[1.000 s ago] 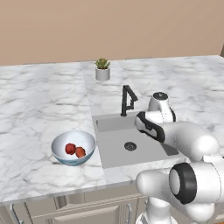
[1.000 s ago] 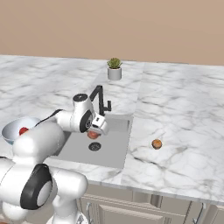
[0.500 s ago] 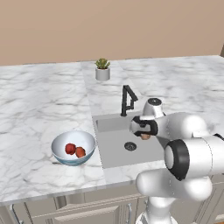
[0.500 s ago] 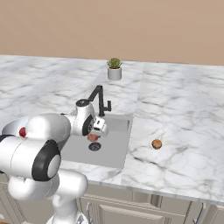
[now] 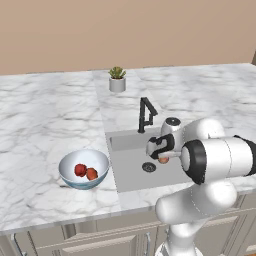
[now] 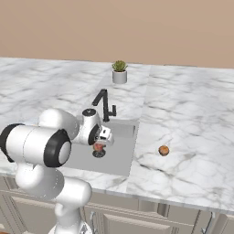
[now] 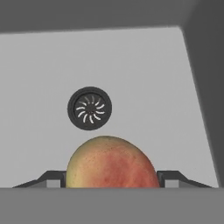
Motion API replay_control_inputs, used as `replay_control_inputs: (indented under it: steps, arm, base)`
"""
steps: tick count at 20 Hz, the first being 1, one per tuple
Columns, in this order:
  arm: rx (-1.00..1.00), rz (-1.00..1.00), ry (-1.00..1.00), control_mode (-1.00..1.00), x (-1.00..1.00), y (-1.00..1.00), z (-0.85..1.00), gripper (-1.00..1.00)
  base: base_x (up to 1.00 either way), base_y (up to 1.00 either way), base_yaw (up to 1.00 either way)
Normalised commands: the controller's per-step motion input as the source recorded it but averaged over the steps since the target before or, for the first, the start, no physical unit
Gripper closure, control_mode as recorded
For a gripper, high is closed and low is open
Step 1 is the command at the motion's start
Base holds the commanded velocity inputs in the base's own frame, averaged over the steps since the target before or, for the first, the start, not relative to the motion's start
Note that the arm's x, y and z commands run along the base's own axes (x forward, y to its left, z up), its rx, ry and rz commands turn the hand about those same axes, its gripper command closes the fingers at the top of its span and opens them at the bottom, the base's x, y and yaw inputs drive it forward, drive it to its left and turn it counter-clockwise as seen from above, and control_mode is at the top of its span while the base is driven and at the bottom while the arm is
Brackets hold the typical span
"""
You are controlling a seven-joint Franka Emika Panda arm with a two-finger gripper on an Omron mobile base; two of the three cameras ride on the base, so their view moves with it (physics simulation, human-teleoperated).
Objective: There is a mixed pile of frozen fruits and vegetables on the counter. Locate all the frozen vegetables and place the items in a bowl on the counter. Take all the frozen fruits and defrost them in a running sink.
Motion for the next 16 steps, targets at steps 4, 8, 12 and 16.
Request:
replay_control_inputs:
  steps: [4,8,12,16]
  arm:
    - [0.00,0.00,0.01,-1.00,-0.01,0.00,-0.13,1.00]
    - [0.00,0.00,0.00,-1.00,0.08,0.00,-0.31,1.00]
    - [0.00,0.00,0.00,-1.00,0.11,0.00,-0.28,1.00]
    - [0.00,0.00,0.00,-1.00,0.01,0.00,-0.18,1.00]
  base:
    - [0.00,0.00,0.00]
    - [0.00,0.00,0.00]
    - [0.00,0.00,0.00]
    - [0.00,0.00,0.00]
